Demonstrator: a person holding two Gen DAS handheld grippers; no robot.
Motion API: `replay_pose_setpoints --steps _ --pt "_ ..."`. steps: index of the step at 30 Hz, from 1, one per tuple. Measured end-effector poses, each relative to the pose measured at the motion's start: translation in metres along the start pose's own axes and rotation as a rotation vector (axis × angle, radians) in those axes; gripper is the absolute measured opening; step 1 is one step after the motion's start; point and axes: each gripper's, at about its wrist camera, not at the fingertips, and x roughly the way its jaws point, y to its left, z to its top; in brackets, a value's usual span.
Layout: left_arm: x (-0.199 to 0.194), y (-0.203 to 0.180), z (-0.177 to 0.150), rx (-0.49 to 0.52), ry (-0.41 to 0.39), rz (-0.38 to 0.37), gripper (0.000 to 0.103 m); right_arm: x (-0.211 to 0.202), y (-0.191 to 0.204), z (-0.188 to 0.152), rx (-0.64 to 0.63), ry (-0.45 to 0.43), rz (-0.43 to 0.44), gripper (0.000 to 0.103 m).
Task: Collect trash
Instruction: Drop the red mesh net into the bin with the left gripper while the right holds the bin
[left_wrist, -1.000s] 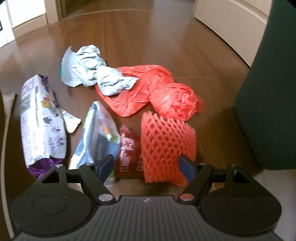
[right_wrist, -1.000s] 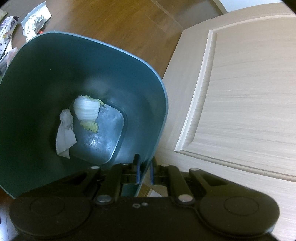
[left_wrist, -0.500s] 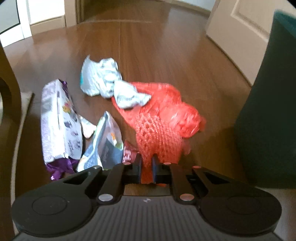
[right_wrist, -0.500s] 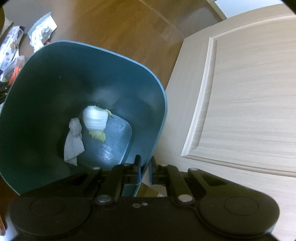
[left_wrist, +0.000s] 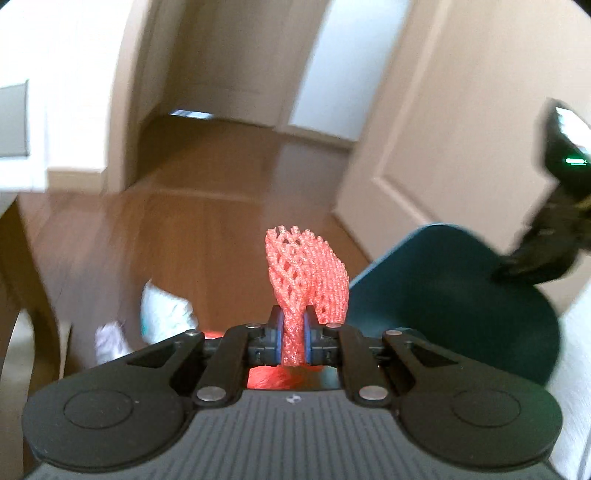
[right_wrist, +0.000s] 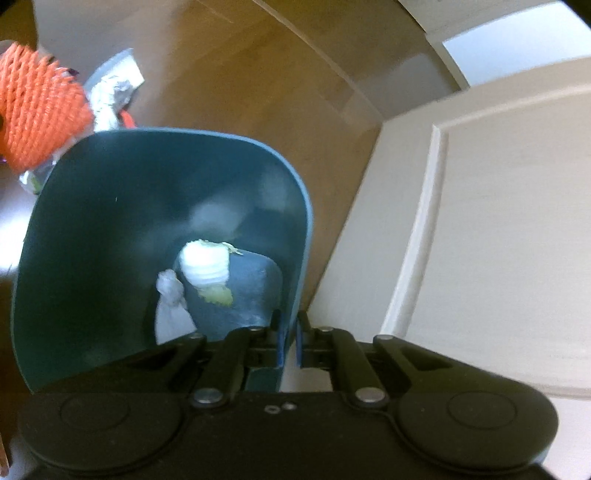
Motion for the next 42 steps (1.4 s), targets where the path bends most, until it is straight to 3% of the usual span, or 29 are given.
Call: replay_pose_setpoints --steps 4,11,17,21,25,28,29,30,32,42 --pt "0.003 -0.03 -0.001 0.068 0.03 -0.081 0.01 -0.003 0.019 0.007 -0.068 -0.01 -0.016 0.006" --pt "0.036 -0.066 -0.016 0.124 0.132 -0.139 0.01 -0.019 0.052 0.011 -0.2 -0.067 -0.041 0.009" --pt "0.067 -0.075 -0.03 0.097 0.212 -0.097 0.01 -0.028 0.071 0.01 -0.265 -0.107 -0.045 0.01" --pt "0.078 -0.083 -0.041 0.134 0.244 -0.059 0.01 -0.031 0.078 0.014 -0.27 -0.115 -0.028 0.012" --pt "0.082 -0.09 -0.049 0.158 0.295 -0.079 0.012 -0.029 0.077 0.013 -0.256 -0.12 -0.027 0.012" --pt "0.086 -0.091 -0.05 0.156 0.314 -0.091 0.02 -0.029 0.074 0.012 -0.243 -0.123 -0.024 0.012" --pt "0.086 -0.092 -0.05 0.159 0.312 -0.093 0.033 -0.029 0.073 0.012 -0.238 -0.125 -0.022 0.012" --pt "0.085 -0.091 -0.05 0.163 0.305 -0.09 0.056 -0.028 0.072 0.012 -0.233 -0.126 -0.019 0.012" --pt "0.077 -0.089 -0.051 0.164 0.266 -0.091 0.081 -0.029 0.069 0.012 -0.219 -0.132 -0.015 0.012" --pt "0.04 -0.078 -0.036 0.131 0.162 -0.109 0.081 -0.018 0.037 0.006 -0.116 -0.122 0.002 0.009"
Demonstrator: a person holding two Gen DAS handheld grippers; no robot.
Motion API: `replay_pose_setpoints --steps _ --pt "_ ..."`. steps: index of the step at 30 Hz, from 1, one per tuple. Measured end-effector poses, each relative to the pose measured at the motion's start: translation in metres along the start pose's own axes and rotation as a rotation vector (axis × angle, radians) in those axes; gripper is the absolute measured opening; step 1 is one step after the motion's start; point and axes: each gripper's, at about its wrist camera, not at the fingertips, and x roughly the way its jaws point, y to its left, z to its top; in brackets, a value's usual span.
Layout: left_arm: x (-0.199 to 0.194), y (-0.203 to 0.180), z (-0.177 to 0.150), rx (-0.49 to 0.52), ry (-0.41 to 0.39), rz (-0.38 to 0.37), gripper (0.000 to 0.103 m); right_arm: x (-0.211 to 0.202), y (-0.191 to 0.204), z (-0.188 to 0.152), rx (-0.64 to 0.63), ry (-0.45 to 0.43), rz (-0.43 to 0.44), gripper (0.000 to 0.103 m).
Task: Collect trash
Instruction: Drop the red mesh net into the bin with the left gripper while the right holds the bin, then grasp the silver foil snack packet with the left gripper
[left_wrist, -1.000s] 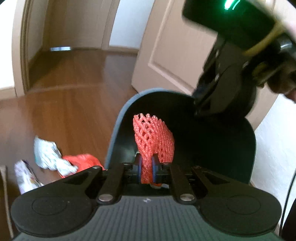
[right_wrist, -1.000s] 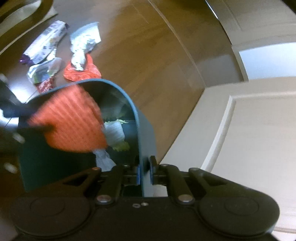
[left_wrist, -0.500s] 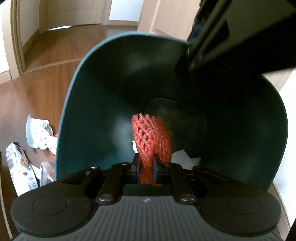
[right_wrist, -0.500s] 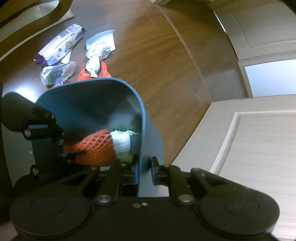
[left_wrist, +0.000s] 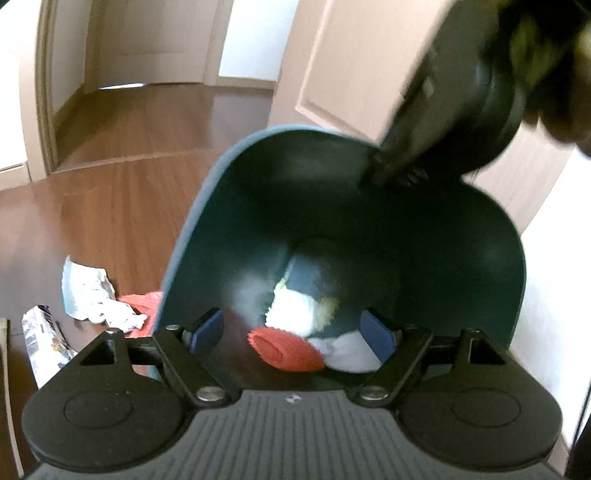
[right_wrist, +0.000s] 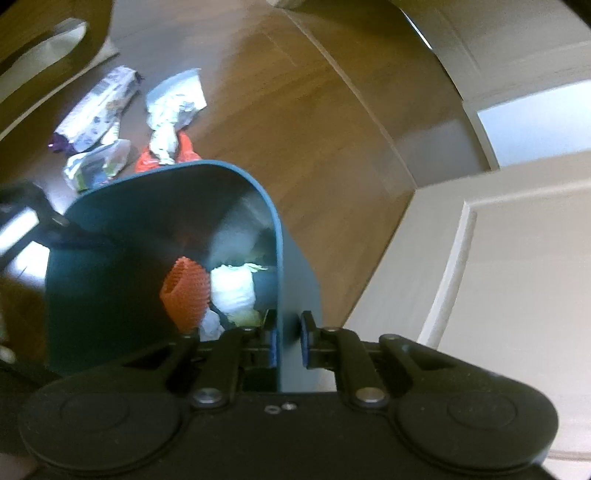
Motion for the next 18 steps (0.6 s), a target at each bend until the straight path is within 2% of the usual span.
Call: replay_pose_setpoints --steps 5,9,14,18 --pt "-0.019 0.022 0.007 -0.052 -0.05 0.019 0.081 0.019 -0.031 -0.018 0.107 0.052 -0.008 0.006" --pt "-0.024 0.04 0.007 -0.085 -0.06 0.048 0.081 0.032 -0.052 -0.035 0.185 0.076 -0.013 0.004" --pt "-0.026 0.065 0.002 -0.137 -0.064 0.121 0.081 0.041 -0.067 -0.046 0.243 0.081 -0.001 0.003" --pt "-0.019 0.094 -0.007 -0.197 -0.036 0.198 0.081 0.047 -0.078 -0.052 0.28 0.099 0.01 0.003"
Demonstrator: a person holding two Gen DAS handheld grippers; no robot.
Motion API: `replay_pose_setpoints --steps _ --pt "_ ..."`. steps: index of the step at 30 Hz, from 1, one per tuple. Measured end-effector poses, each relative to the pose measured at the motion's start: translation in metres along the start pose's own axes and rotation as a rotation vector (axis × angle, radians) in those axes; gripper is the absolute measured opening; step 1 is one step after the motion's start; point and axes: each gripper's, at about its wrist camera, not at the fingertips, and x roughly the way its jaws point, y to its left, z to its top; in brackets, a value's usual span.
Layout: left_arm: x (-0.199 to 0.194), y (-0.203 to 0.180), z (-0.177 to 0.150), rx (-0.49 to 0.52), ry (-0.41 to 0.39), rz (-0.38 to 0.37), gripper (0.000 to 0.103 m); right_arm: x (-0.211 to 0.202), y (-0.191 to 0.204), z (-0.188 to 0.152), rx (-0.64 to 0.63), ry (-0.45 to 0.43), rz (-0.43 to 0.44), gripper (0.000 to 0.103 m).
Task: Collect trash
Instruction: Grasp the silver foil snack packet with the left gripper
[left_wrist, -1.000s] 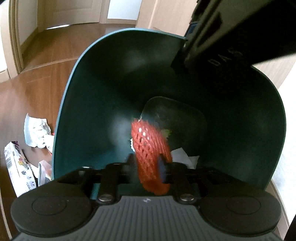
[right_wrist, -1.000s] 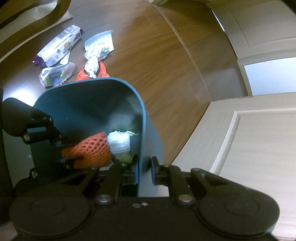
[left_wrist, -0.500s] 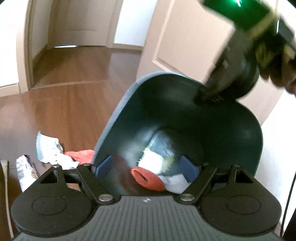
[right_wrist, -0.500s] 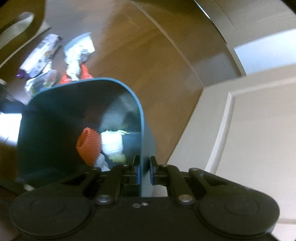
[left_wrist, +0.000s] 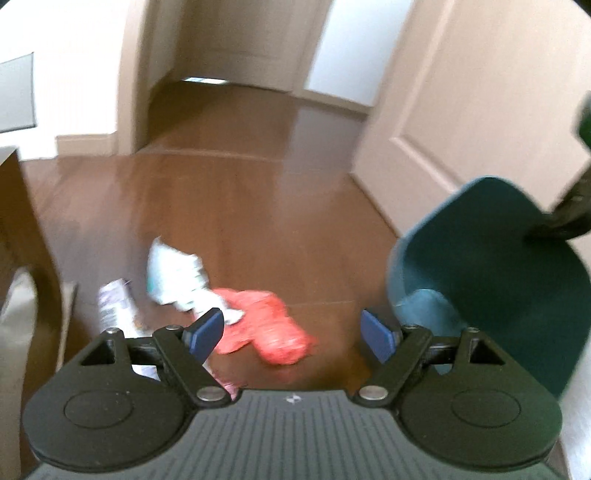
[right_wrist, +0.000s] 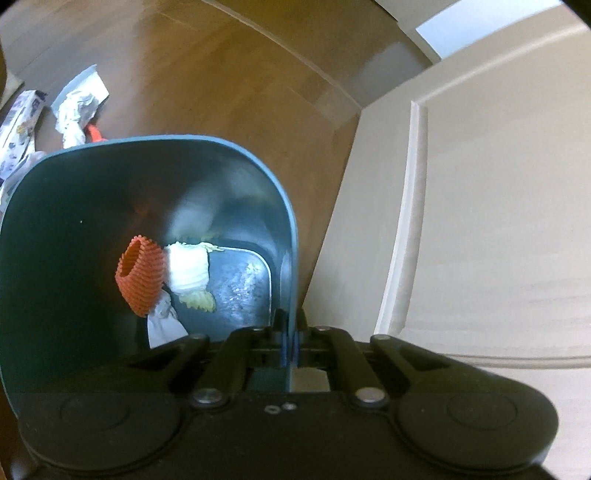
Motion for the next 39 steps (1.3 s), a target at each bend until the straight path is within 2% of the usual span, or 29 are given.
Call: replay_pose_setpoints --steps 4,10,17,20,22,26,31,32,33,34,35,36,37,39 --pt "0.015 0.032 -0.011 -0.067 0.038 0.077 0.081 0.01 -0.013 -0.002 0.062 0.033 0.01 0.004" --pt "0.044 0.074 -0.033 -0.149 0.107 0.136 0.081 0.026 -0.024 0.001 0.141 0.07 0.014 0.006" --pt "0.077 0.096 -0.059 -0.187 0.2 0.138 0.081 0.036 -0.031 -0.019 0.168 0.131 0.041 0.008" --pt "0.093 0.099 -0.066 -0.174 0.226 0.142 0.081 0.029 -0.027 -0.032 0.177 0.149 0.075 0.009" --pt "0.104 0.101 -0.069 -0.16 0.243 0.151 0.081 0.028 -0.02 -0.036 0.161 0.173 0.069 0.01" --pt "0.125 0.106 -0.068 -0.146 0.262 0.156 0.081 0.032 -0.017 -0.037 0.189 0.223 0.069 0.012" --pt "0.148 0.109 -0.071 -0.164 0.302 0.154 0.078 0.029 -0.013 -0.031 0.201 0.231 0.075 0.012" --pt "0.15 0.107 -0.071 -0.156 0.303 0.154 0.072 0.029 -0.013 -0.03 0.207 0.234 0.079 0.012" --pt "0.15 0.105 -0.071 -0.144 0.306 0.156 0.059 0.029 -0.014 -0.031 0.215 0.235 0.08 0.012" --pt "0.151 0.103 -0.071 -0.138 0.314 0.155 0.051 0.031 -0.015 -0.034 0.224 0.236 0.079 0.012" --pt "0.153 0.103 -0.071 -0.138 0.327 0.149 0.035 0.032 -0.016 -0.035 0.238 0.237 0.076 0.012" --pt "0.155 0.103 -0.071 -0.139 0.339 0.146 0.028 0.033 -0.019 -0.039 0.251 0.236 0.073 0.012" --pt "0.155 0.102 -0.071 -0.137 0.347 0.154 0.027 0.033 -0.019 -0.039 0.265 0.238 0.071 0.012" --pt "0.155 0.101 -0.07 -0.126 0.354 0.164 0.012 0.031 -0.02 -0.041 0.288 0.244 0.071 0.011"
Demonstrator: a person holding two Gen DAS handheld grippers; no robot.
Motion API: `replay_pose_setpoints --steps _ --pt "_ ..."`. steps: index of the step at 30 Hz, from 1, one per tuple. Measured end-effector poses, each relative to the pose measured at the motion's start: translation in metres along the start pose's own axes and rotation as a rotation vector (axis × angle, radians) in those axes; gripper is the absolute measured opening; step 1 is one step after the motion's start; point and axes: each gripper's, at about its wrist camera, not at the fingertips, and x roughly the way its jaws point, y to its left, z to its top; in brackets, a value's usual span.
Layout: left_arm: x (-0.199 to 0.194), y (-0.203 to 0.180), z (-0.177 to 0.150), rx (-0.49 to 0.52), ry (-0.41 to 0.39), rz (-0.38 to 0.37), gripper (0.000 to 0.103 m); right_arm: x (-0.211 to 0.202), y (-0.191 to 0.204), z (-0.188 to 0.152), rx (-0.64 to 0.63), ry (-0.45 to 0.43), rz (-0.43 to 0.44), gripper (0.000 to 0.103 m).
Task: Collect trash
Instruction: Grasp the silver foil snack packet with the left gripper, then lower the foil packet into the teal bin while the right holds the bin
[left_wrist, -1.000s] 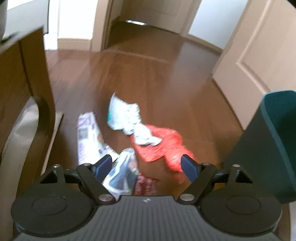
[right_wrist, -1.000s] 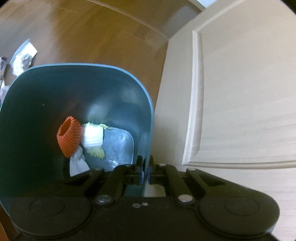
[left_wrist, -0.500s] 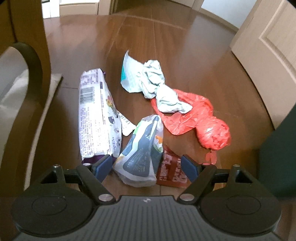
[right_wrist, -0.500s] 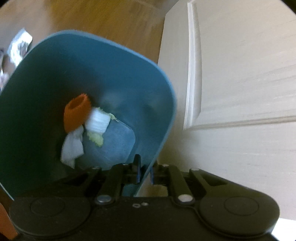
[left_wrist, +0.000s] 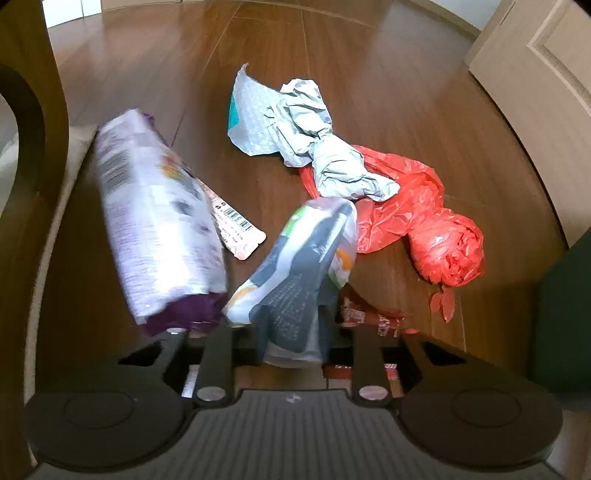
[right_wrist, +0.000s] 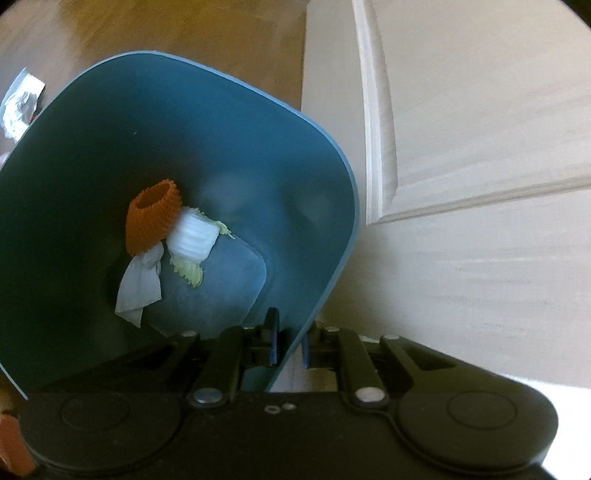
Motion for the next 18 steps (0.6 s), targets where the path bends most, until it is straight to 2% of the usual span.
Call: replay_pose_setpoints --steps 5,10,14,18 --pt "-0.024 -0.009 0.005 0.035 0.002 0.019 0.005 -0.01 0.01 -0.003 -0.011 -0.006 -0.002 0.012" --pt "-0.064 -0.024 0.024 0.062 -0.033 0.016 0.005 -0.018 0.012 0.011 -0.048 -0.078 0.03 0.011" --pt "-0.106 -0.047 0.046 0.126 -0.098 0.032 0.005 -0.021 0.011 0.025 -0.068 -0.175 0.05 0.007" --pt "-0.172 -0.082 0.065 0.19 -0.193 0.028 0.005 -0.019 0.016 0.037 -0.151 -0.234 0.067 0.004"
